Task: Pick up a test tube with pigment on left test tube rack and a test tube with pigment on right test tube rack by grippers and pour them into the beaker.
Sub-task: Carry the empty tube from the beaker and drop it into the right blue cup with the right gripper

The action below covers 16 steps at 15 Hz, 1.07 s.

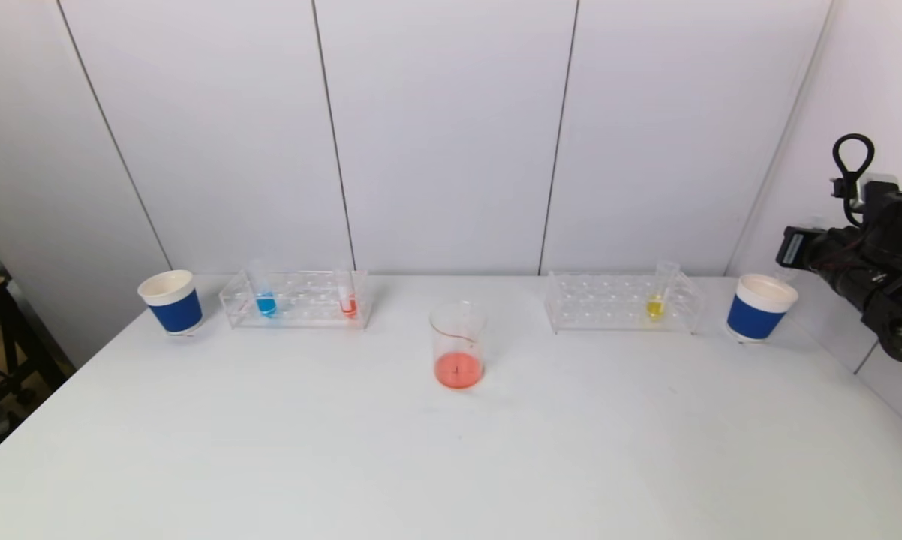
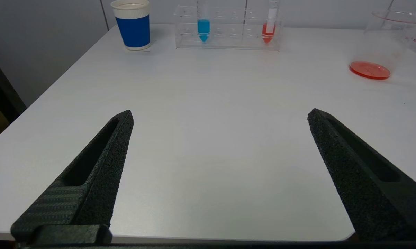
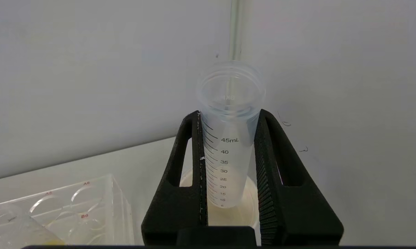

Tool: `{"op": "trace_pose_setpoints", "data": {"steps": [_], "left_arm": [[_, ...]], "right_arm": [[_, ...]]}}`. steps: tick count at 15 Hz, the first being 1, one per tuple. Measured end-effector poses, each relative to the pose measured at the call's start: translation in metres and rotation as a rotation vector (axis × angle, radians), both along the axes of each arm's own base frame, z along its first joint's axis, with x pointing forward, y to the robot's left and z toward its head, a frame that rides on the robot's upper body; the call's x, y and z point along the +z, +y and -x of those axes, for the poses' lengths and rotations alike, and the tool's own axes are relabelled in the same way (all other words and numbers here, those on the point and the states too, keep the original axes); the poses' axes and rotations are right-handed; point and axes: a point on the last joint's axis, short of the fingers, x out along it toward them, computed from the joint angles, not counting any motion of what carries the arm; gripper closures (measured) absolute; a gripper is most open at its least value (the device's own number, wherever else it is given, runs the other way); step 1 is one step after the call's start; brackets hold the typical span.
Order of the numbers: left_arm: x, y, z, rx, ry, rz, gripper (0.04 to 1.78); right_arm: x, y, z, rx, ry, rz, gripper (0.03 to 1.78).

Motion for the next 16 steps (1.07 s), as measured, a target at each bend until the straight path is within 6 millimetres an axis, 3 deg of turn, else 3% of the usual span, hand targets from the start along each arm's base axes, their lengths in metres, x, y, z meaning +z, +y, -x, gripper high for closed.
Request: {"op": "trace_pose_setpoints", "data": {"steps": [16], "left_arm": [[0.0,0.0,0.0,0.0,0.0,0.0,0.06]], "right_arm": [[-0.03,-0.002,-0.013,0.001,0.055,-0.015,1.35]]}}
